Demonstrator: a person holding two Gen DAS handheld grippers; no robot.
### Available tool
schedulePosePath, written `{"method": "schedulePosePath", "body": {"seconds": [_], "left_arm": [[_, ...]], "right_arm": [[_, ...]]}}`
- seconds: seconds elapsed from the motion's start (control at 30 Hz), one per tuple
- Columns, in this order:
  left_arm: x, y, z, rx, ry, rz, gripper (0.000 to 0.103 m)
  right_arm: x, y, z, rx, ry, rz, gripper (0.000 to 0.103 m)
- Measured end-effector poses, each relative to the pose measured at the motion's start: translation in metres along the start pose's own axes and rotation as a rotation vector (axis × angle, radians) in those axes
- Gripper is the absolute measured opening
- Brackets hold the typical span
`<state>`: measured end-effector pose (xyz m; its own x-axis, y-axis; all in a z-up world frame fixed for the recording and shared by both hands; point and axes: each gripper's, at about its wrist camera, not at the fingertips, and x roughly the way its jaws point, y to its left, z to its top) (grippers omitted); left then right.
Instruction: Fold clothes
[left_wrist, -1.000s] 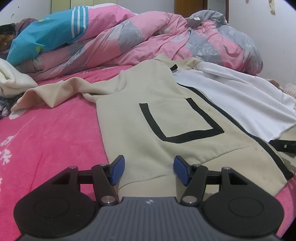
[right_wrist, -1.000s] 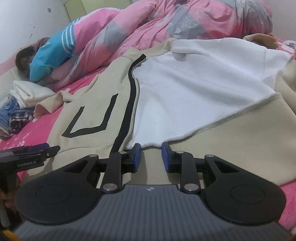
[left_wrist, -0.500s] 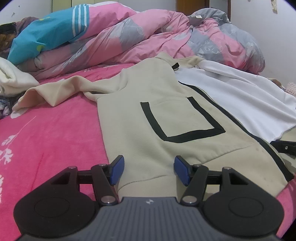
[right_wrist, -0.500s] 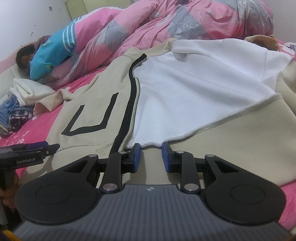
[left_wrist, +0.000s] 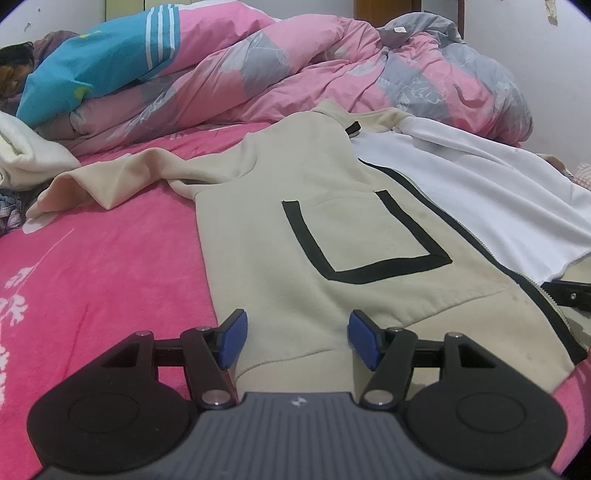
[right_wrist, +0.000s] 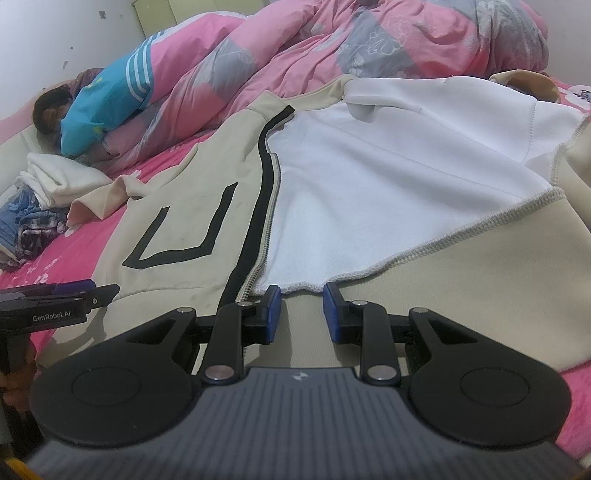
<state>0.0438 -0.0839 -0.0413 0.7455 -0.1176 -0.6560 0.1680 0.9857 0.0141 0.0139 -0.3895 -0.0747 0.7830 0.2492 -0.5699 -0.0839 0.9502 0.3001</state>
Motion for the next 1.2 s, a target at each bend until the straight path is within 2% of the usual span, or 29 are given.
{"method": "schedulePosePath", "body": {"seconds": [1.2], "left_arm": [[0.0005, -0.0017, 0.0000, 0.001, 0.007, 0.007, 0.063]], "right_arm": [[0.0007, -0.0017, -0.0007, -0.002, -0.003, 0.010, 0.024]]}}
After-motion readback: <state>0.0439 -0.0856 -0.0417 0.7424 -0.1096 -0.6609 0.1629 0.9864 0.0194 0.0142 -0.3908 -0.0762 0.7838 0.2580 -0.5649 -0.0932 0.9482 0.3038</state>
